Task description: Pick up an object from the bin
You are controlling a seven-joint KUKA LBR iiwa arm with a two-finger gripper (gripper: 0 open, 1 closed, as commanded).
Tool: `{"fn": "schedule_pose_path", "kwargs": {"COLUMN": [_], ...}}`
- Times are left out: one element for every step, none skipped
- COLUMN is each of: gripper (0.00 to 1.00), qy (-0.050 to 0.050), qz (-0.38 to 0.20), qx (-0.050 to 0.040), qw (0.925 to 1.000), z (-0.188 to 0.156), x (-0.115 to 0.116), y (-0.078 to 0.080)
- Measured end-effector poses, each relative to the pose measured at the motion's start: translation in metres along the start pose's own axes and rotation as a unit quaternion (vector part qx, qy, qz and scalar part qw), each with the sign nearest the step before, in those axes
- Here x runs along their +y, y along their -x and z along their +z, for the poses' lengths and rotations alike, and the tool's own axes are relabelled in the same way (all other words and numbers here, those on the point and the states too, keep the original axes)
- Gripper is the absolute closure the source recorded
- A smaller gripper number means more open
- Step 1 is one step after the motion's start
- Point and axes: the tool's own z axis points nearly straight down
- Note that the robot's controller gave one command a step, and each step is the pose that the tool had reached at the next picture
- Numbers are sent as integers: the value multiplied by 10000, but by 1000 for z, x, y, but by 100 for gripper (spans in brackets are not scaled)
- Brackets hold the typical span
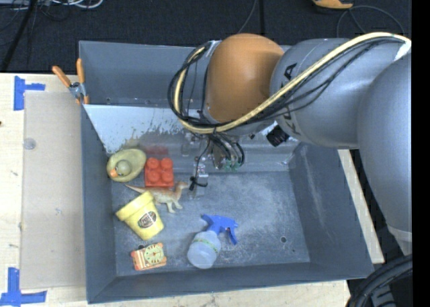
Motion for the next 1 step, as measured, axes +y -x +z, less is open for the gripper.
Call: {"fn": "schedule_pose_path", "kwargs": {"gripper": [0], "qy": [6], "qz": [11], "qx": [-40], "qw": [10000], "z": [-5], "x": [0], "y": [2]}}
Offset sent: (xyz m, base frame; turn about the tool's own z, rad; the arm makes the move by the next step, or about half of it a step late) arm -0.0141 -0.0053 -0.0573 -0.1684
